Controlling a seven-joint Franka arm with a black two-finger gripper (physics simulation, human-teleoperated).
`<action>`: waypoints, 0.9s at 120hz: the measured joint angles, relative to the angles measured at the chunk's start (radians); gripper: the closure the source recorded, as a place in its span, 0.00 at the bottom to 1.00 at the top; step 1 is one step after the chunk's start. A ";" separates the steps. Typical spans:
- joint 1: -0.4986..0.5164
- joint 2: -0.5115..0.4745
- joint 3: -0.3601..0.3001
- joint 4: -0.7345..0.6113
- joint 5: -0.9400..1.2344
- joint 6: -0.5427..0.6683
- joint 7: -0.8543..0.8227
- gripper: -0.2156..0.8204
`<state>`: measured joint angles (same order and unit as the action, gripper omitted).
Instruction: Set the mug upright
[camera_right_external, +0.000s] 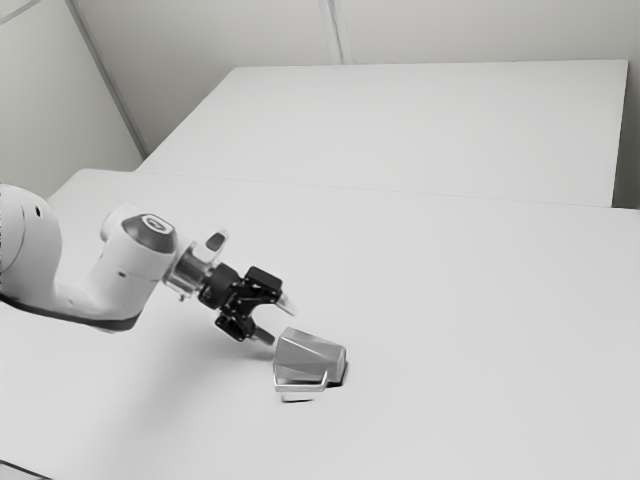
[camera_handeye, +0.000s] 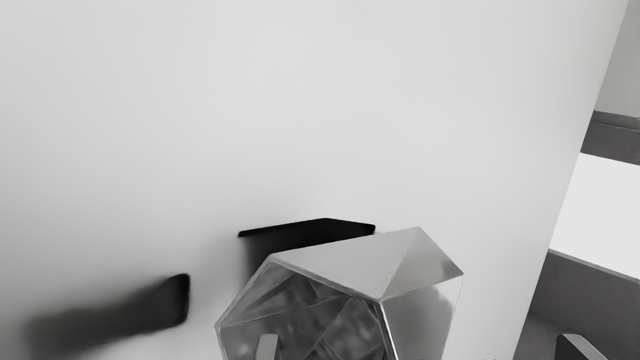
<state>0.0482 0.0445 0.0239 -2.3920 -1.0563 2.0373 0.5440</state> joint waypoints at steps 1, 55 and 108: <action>0.001 0.004 -0.002 0.000 -0.005 0.000 0.006 0.21; 0.007 0.051 -0.015 -0.004 -0.134 -0.129 0.286 0.53; 0.007 0.037 -0.016 0.006 -0.135 -0.172 0.423 0.93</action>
<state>0.0554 0.0816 0.0078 -2.3858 -1.1910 1.8656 0.9672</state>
